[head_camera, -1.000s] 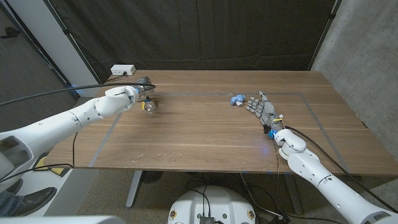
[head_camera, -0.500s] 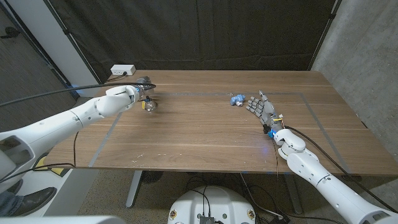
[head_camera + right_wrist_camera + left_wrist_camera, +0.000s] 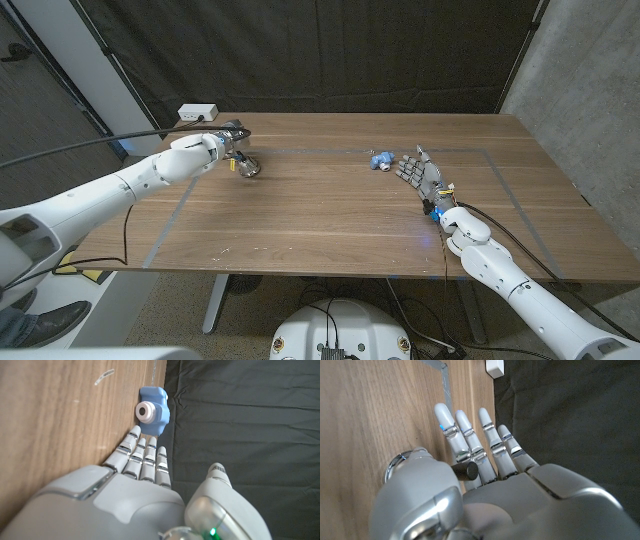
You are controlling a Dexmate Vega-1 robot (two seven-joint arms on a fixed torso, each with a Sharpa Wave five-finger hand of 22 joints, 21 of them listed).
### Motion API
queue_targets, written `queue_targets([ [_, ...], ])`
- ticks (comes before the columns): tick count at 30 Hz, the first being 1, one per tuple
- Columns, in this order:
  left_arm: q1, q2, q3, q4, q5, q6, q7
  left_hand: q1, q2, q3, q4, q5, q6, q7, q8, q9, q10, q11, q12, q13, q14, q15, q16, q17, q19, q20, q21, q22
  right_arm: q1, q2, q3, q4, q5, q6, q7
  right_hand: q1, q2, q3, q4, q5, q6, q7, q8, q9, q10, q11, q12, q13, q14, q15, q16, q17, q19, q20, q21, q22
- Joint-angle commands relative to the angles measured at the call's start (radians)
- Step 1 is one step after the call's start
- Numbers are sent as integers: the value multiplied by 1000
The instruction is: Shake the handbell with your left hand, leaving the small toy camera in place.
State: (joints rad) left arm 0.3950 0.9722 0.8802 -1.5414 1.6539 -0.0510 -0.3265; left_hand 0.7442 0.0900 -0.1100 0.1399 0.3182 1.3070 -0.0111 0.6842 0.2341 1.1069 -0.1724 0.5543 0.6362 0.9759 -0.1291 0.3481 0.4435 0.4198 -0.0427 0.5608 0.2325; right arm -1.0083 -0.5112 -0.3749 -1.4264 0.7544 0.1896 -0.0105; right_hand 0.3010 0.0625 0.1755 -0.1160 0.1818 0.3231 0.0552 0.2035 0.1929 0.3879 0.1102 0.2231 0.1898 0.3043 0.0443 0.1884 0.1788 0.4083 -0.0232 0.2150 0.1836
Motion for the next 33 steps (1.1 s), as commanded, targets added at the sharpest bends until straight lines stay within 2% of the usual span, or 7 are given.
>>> queue_targets([
  [1,-12,-21,1,16,-79,8,34,13,11,-17,-5,5,78,0,62,24,131,20,72,32,164,-54,68,36,124,-27,80,29,5,4,-2,13,2,1,6,7,2,4,-3,-2,-3,-8,-2,5,4,-6,0,0,5,-1,-1,4,9,0,1,6],
  [4,-12,-24,2,18,-90,12,30,26,6,-32,-10,1,112,18,100,14,204,32,134,72,274,-59,123,75,193,-38,142,58,4,5,-2,15,1,5,9,7,2,4,-3,-2,-3,-8,-1,5,3,-6,0,0,5,-1,-1,4,9,0,1,6],
  [5,-11,-24,3,17,-93,14,25,32,3,-39,-12,-2,116,20,125,14,227,29,154,84,319,-64,150,96,223,-56,172,75,4,5,-2,15,1,6,9,7,2,4,-3,-2,-3,-9,-1,5,4,-6,0,0,5,-2,-1,4,9,0,0,6],
  [7,-10,-22,6,15,-92,16,30,35,1,-44,-13,-4,117,21,136,8,219,33,159,93,332,-63,162,110,235,-57,189,87,4,5,-2,15,0,6,10,7,2,4,-3,-2,-3,-9,-1,5,4,-8,0,0,6,-1,0,4,9,0,0,6],
  [15,-13,-15,20,10,-64,18,14,51,21,-56,-10,-7,8,8,92,-10,91,14,99,60,176,-55,112,156,122,-32,182,95,11,3,-2,22,-2,13,21,6,1,4,-3,-2,-5,-13,-2,5,4,-8,0,0,5,-3,-1,5,9,0,0,6],
  [20,-24,-10,28,-3,-53,-10,1,64,26,-71,-9,-5,-79,-2,39,-24,-16,5,41,24,44,-45,46,160,34,-13,163,81,12,3,-2,24,0,14,27,6,0,3,-2,-3,-4,-15,-2,5,4,-8,0,0,5,-3,-1,5,9,0,0,6],
  [33,-56,-19,58,-38,14,-102,-91,90,-4,-91,-24,2,-45,-8,38,-32,15,4,52,17,80,-48,51,160,48,-17,174,70,4,9,7,44,9,45,48,4,-1,2,-2,-3,-5,-16,-2,6,4,-7,0,0,4,-4,-1,5,10,0,-1,6],
])
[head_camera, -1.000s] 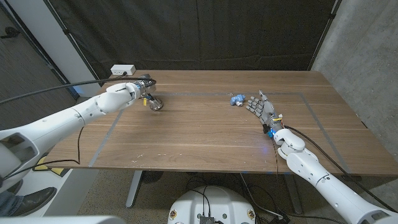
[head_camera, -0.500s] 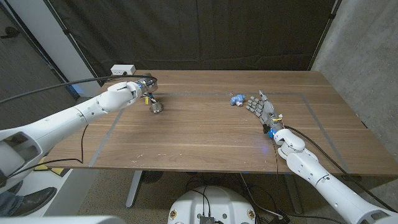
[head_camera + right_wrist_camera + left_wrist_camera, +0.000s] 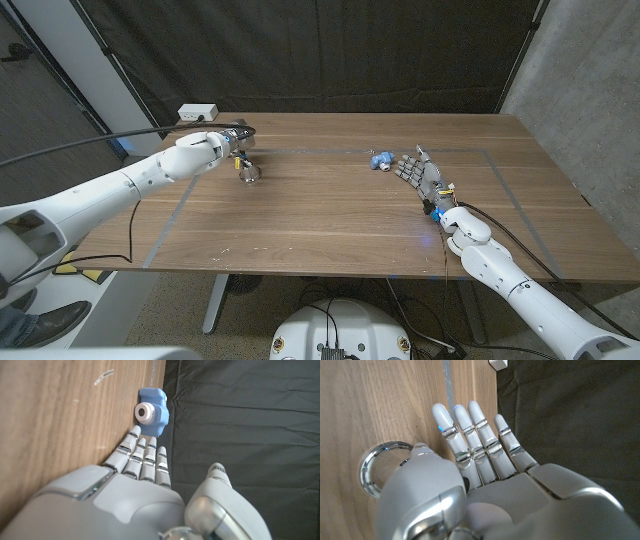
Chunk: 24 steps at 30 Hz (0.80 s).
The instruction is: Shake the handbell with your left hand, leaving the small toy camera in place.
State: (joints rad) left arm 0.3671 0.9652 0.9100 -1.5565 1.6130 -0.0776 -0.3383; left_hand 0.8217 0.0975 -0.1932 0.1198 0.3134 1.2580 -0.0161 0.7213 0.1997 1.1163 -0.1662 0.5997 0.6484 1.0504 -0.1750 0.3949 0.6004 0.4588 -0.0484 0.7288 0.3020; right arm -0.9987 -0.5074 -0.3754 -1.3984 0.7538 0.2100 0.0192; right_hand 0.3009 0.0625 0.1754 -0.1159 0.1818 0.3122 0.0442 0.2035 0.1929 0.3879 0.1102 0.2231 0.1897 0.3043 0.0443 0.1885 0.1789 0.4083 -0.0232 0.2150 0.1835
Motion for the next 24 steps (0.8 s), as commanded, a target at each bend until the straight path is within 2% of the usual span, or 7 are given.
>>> queue_targets([
  [1,-33,-15,33,-24,62,-83,-87,16,-14,-10,-5,8,1,-3,-3,0,1,-3,5,5,-6,0,-1,3,-1,-7,4,0,-7,5,8,17,10,26,19,4,-1,2,-2,-3,5,-6,-3,6,4,-7,0,0,4,-3,-1,5,10,0,-1,6],
  [6,-60,-57,60,-15,107,-108,-181,25,-16,-20,-4,17,-17,-8,-28,-12,-31,-14,-16,-8,-69,8,-33,2,-53,1,-11,-8,-15,6,14,22,17,39,27,3,-2,1,-2,-3,5,-7,-2,6,4,-7,-1,1,4,-3,-1,5,10,0,-1,6],
  [15,-88,-98,101,10,118,-144,-232,34,-15,-29,-4,24,-12,-2,-43,-19,-39,-20,-31,-29,-99,12,-53,-2,-76,5,-17,-16,-37,4,26,21,29,59,38,2,-3,0,-1,-3,3,-13,-3,6,5,-8,-1,1,6,-2,-1,5,10,-1,-1,6],
  [17,-92,-106,110,14,116,-149,-244,39,-14,-38,-1,28,-15,-2,-58,-19,-60,-22,-54,-56,-149,11,-92,-21,-109,9,-28,-25,-42,2,29,19,30,63,39,2,-3,0,-1,-3,3,-14,-3,6,6,-8,0,1,6,-2,-1,5,10,-1,-1,6],
  [20,-98,-113,121,21,113,-156,-250,41,-12,-44,1,30,-21,-5,-68,-18,-80,-29,-73,-76,-171,9,-118,-41,-124,12,-33,-33,-49,0,34,16,33,68,40,1,-3,-1,-1,-3,3,-14,-3,6,5,-8,-1,1,6,-3,-1,5,10,-1,-1,6],
  [21,-100,-116,125,23,112,-157,-251,43,-9,-50,4,33,-51,-8,-90,-21,-106,-28,-93,-90,-197,10,-142,-58,-132,13,-36,-40,-52,-2,35,14,34,68,39,1,-3,-1,-1,-3,3,-15,-3,6,5,-6,-1,1,6,-3,0,5,10,-1,-1,6],
  [24,-107,-124,136,32,113,-160,-252,47,-5,-58,6,36,-92,-26,-119,-21,-137,-37,-123,-114,-217,19,-160,-75,-142,15,-42,-51,-58,-4,38,9,36,70,39,1,-4,-1,-1,-3,3,-15,-3,6,5,-8,-1,1,8,-3,0,5,10,0,-1,6],
])
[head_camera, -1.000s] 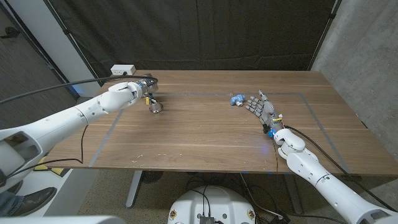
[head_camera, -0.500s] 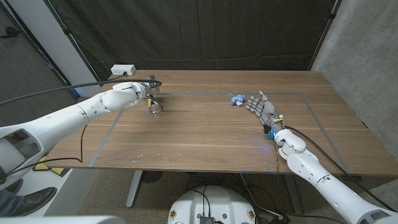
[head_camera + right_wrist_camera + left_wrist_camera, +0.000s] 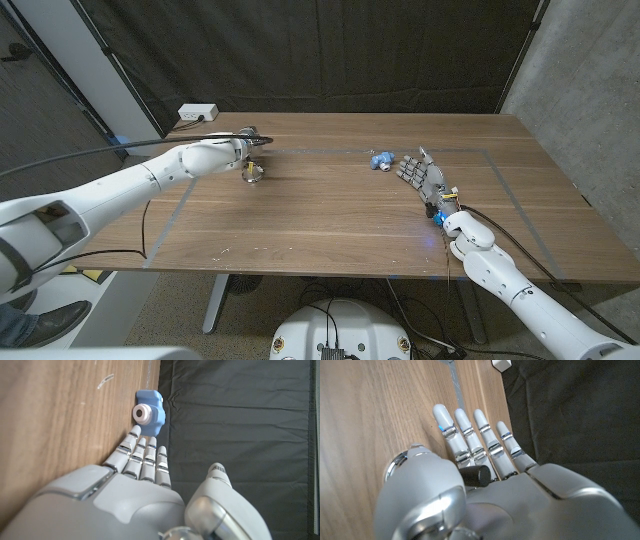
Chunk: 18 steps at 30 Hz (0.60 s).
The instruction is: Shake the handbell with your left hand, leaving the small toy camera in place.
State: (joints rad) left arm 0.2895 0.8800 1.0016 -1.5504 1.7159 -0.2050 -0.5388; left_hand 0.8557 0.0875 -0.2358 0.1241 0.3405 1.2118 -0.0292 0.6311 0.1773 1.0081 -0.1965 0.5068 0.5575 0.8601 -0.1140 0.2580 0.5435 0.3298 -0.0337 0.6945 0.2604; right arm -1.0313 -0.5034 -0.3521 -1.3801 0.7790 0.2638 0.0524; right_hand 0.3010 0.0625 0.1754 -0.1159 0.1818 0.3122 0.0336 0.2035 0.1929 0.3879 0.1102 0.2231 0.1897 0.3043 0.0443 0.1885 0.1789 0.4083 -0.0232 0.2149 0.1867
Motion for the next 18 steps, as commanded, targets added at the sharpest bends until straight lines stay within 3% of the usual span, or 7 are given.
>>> queue_targets([
  [1,-31,-42,50,30,12,-33,-51,13,5,-16,2,9,-46,-13,-31,1,-35,-7,-35,-25,-28,-41,-24,-20,-14,0,-8,-10,-27,-9,15,-11,12,16,6,1,-4,-1,-1,-3,3,-4,-3,6,5,-8,-1,1,8,-3,0,5,10,0,-1,3],
  [6,-35,-57,69,54,14,-21,-34,32,18,-18,-1,13,-22,-9,-36,2,9,-3,-34,-42,42,-59,0,-27,32,-13,13,-18,-32,-8,16,-11,15,19,10,0,-5,-2,-1,-3,3,-6,-3,6,5,-11,-1,1,9,-3,1,6,11,0,-1,3],
  [8,-33,-61,73,63,4,-15,-24,66,39,-18,-6,11,64,-12,-4,21,79,1,-8,-25,159,-70,46,-25,94,-28,48,-22,-33,-8,16,-12,15,21,11,0,-5,-2,-1,-3,2,-6,-3,6,4,-13,-1,1,10,-2,1,6,12,0,-1,3],
  [9,-32,-62,75,67,-1,-12,-16,73,41,-20,-7,8,78,-12,5,28,113,3,6,-18,180,-73,55,-23,116,-34,62,-22,-33,-7,16,-11,14,23,11,0,-5,-2,-1,-3,3,-6,-3,6,5,-12,-1,1,10,-3,1,6,12,0,-1,3],
  [10,-31,-63,77,71,-6,-9,-6,86,45,-21,-9,4,104,-19,24,39,148,4,19,-8,226,-80,77,-18,138,-38,79,-19,-34,-7,16,-11,14,25,12,0,-6,-3,-1,-3,3,-6,-3,6,4,-11,-1,1,10,-3,1,6,12,0,-1,3],
  [14,-24,-64,77,83,-31,10,28,134,49,-29,-15,-21,196,-2,94,51,293,29,103,62,415,-93,178,28,243,-76,191,34,-32,-6,15,-8,11,30,14,-1,-6,-3,-1,-3,2,-7,-3,6,5,-11,-1,1,10,-3,1,6,12,-1,-1,3],
  [18,-19,-67,76,92,-49,31,48,199,57,-29,-29,-62,224,12,260,91,393,48,220,156,527,-85,287,123,315,-109,341,134,-26,-3,12,0,13,28,21,-1,-7,-4,-1,-3,3,-8,-3,6,5,-10,-1,1,10,-4,1,6,13,-1,-1,3],
])
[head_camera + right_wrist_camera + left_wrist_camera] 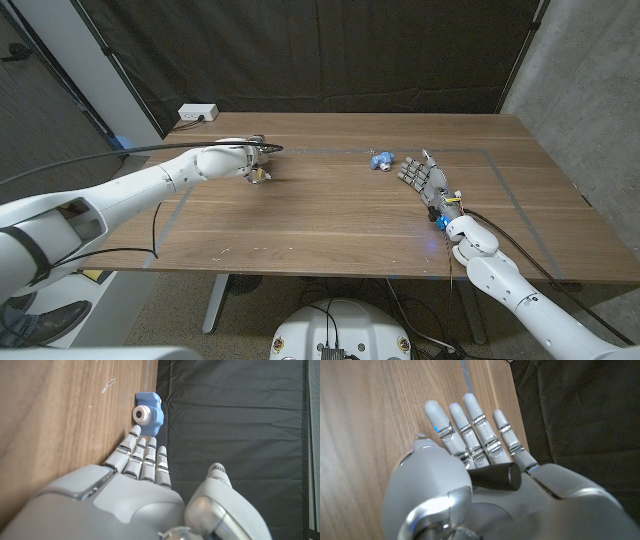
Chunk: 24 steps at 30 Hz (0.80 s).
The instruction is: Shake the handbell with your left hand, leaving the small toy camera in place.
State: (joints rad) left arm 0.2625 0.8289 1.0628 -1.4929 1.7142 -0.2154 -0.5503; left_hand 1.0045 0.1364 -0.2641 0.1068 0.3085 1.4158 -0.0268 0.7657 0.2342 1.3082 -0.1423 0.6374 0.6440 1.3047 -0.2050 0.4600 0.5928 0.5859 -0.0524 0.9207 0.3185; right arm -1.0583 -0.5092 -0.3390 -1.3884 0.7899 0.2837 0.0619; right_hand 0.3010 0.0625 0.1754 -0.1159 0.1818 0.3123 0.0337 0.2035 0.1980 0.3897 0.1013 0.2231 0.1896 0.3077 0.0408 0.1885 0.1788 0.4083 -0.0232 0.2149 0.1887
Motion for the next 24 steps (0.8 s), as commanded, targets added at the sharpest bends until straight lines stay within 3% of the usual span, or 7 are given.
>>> queue_targets([
  [1,9,-18,16,36,-50,46,57,67,9,0,-18,-43,21,12,172,43,107,1,125,86,100,7,133,115,76,-95,164,112,2,3,-2,10,2,7,13,-2,-7,-4,-1,-3,2,-9,-3,1,2,-2,-1,1,6,-1,0,6,13,-1,-1,1],
  [4,13,-21,12,40,-67,62,58,117,28,20,-28,-91,18,22,296,44,119,8,312,175,105,45,315,279,143,-101,298,174,5,5,-5,15,2,6,17,-3,-8,-5,0,-3,2,-9,-3,1,2,-6,-1,1,6,-1,1,6,13,-1,-1,1],
  [7,17,-17,7,39,-88,70,69,195,36,70,-37,-119,15,43,410,17,122,25,514,284,122,30,532,456,238,-127,428,201,7,8,-7,19,2,6,20,-3,-9,-5,0,-3,2,-10,-3,1,2,-4,-2,1,6,-1,0,6,13,0,-1,1],
  [10,27,-7,-1,28,-110,79,90,254,53,115,-36,-94,16,59,466,2,121,40,594,289,125,36,658,551,330,-138,494,251,9,9,-9,23,2,7,26,-4,-9,-6,0,-3,1,-10,-3,1,2,-5,-1,1,6,-1,0,6,13,0,-1,1],
  [12,32,-2,-8,18,-127,80,91,294,58,183,-8,-55,12,88,511,-25,121,58,651,258,122,39,795,629,373,-146,562,363,11,10,-11,24,2,6,27,-5,-10,-6,0,-3,1,-10,-3,1,3,-3,-1,1,7,-1,1,6,14,0,-1,1],
  [17,36,3,-37,5,-207,58,79,367,49,333,22,47,4,159,541,-54,113,112,704,181,109,68,903,611,417,-143,643,591,13,11,-14,26,1,7,34,-7,-11,-8,1,-3,1,-10,-3,1,2,-6,-2,2,7,-1,1,6,14,0,-1,1],
  [24,42,-5,-36,4,-184,99,63,379,35,396,34,94,5,177,553,-56,111,120,743,170,102,75,934,602,432,-139,635,670,10,7,-16,16,-1,5,35,-11,-12,-10,3,-2,0,-11,-3,1,3,-6,-1,2,8,-2,1,7,15,0,-1,1],
])
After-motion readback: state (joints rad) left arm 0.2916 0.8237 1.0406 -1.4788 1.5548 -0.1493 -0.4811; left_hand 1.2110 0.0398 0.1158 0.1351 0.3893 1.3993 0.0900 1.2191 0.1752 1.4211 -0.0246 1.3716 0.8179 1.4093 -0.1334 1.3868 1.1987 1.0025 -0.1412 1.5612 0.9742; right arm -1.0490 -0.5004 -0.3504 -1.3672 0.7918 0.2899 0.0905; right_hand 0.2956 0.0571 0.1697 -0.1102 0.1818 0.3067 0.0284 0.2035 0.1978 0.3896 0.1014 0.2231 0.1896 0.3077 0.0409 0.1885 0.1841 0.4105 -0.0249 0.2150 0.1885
